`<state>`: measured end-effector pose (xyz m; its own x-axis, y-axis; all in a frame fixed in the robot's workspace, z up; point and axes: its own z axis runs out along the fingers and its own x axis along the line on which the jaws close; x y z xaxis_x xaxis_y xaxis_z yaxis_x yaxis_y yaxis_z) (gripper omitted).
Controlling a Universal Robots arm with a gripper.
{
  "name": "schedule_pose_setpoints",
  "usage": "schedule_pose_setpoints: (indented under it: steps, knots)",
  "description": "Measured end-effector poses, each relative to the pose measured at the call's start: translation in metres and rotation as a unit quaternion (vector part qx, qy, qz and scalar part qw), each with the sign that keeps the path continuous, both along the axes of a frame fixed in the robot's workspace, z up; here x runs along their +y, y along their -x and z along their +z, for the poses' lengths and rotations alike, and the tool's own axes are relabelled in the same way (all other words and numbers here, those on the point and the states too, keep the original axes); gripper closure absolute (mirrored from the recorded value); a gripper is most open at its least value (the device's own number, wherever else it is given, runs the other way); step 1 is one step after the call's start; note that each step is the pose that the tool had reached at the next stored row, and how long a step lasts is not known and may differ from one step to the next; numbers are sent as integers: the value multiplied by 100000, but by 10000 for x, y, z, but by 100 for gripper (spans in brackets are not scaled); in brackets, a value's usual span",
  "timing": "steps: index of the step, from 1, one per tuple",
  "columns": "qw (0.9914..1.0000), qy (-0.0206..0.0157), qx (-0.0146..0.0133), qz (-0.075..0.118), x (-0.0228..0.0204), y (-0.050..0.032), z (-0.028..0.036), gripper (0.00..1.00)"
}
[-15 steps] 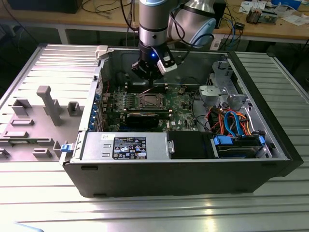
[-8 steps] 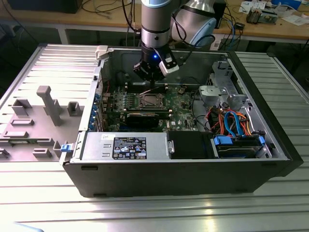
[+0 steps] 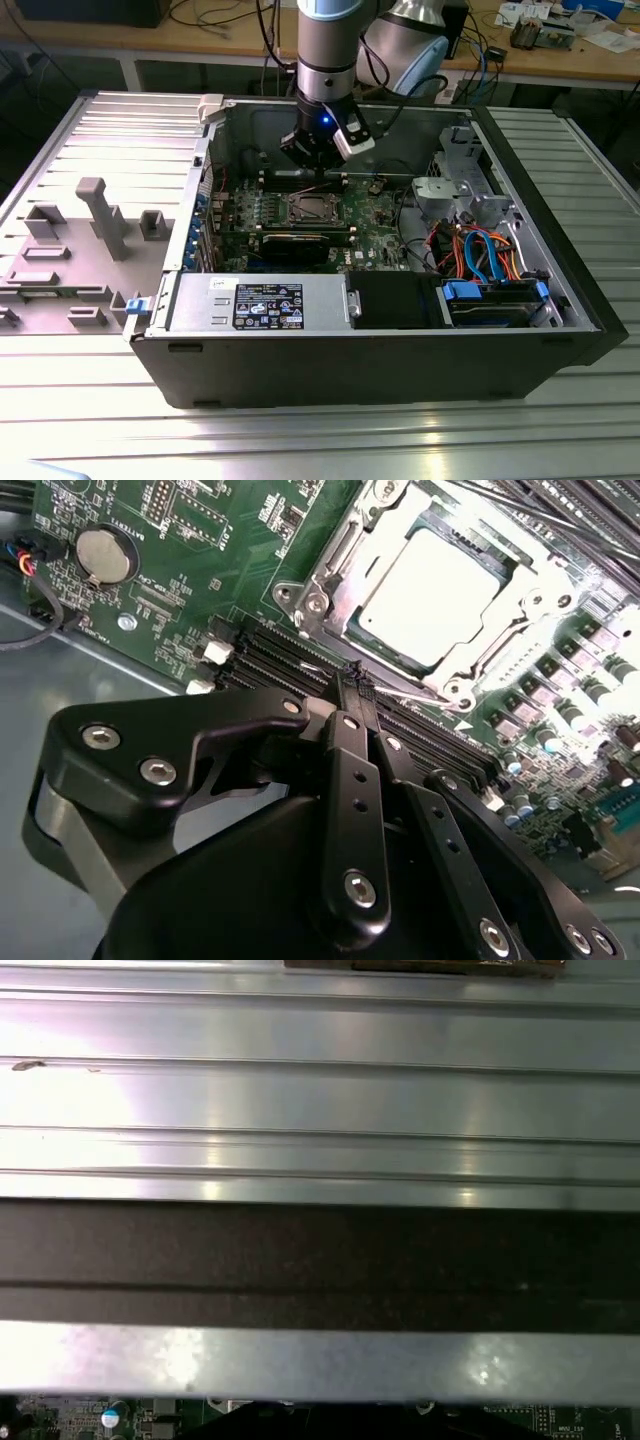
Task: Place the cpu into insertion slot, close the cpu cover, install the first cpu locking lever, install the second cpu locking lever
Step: 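Install the first cpu locking lever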
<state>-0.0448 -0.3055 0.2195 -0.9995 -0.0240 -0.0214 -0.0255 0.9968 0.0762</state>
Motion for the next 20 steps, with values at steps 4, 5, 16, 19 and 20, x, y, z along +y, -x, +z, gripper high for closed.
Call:
schedule_pose_setpoints:
  steps: [4, 5, 16, 19, 20]
  knots:
    - [100000, 2, 1, -75, 0, -30, -40, 89]
    - [100000, 0, -1, -83, 0, -36, -48, 89]
    - [100000, 3, 1, -174, 0, -76, -128, 89]
    - [100000, 9, 2, -179, -1, -76, -144, 89]
    - [100000, 14, 6, -177, -1, -76, -146, 89]
